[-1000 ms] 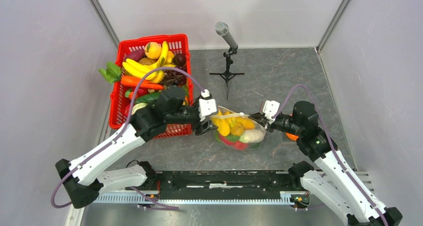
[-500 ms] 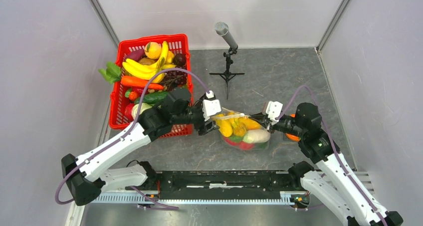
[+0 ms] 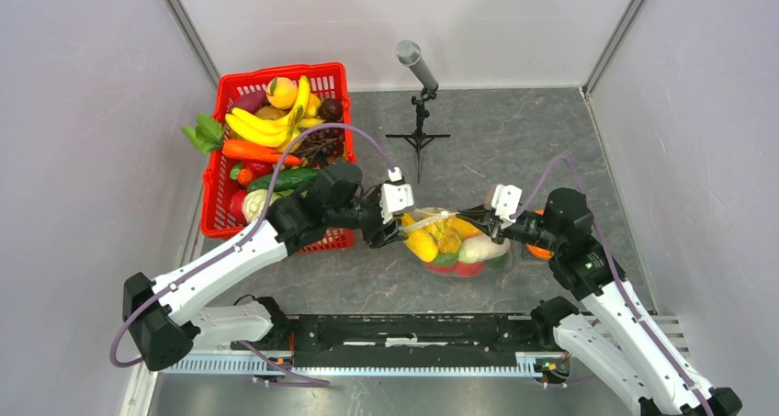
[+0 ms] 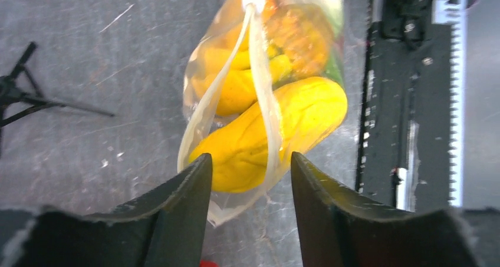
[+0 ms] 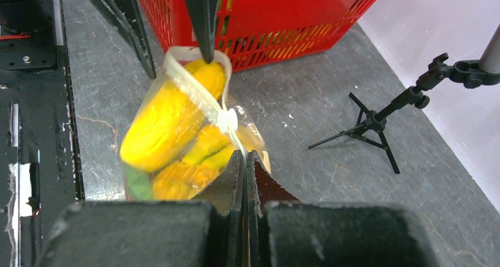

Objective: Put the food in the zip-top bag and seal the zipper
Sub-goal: Zip the zipper food storage bag at the center of the board.

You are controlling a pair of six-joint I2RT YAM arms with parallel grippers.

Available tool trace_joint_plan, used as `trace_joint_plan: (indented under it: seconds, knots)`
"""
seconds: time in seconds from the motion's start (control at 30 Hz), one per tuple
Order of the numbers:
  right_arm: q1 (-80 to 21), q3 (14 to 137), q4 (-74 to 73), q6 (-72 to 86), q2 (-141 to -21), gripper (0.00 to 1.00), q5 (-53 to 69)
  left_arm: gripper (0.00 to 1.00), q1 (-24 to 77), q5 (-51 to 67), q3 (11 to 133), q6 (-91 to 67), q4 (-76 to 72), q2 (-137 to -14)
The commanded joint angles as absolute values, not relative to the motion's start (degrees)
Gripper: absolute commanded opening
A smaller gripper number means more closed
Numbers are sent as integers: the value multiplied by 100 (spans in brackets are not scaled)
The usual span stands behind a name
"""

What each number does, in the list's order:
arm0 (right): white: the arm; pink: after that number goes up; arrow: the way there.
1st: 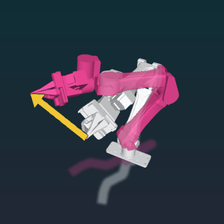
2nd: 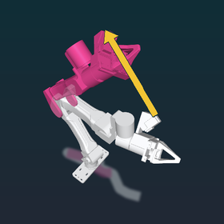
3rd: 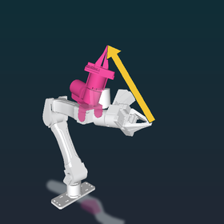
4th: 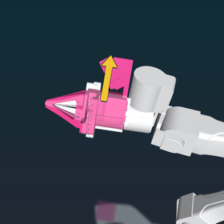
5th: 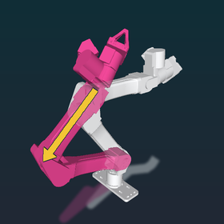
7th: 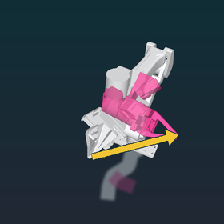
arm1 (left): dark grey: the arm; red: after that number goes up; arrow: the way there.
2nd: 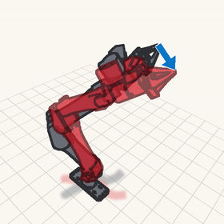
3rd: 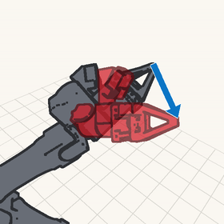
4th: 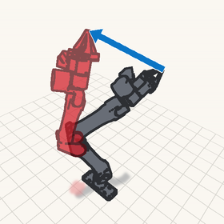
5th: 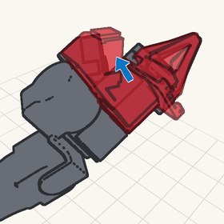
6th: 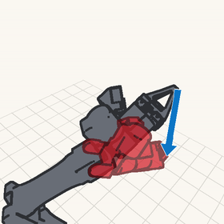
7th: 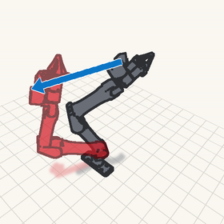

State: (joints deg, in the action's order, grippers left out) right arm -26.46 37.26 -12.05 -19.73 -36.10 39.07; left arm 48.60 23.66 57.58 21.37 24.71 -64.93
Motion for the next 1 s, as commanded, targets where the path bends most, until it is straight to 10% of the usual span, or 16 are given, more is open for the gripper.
trace_joint_plan:
  seconds: [0.0, 0.43, 0.97]
  knots:
    - [-2652, 3810, -459, -1820, -3531, 0, 4114, 53, 4877, 3464, 5790, 1726, 2097, -6689]
    - [-2654, 3785, -365, -1802, -3499, 0, 3787, 3, 4878, 4103, 6363, 1861, 2640, -7169]
    - [-2654, 3405, -227, -1659, -3241, 0, 3802, 2, 4875, 2445, 7965, 1996, 3665, -7069]
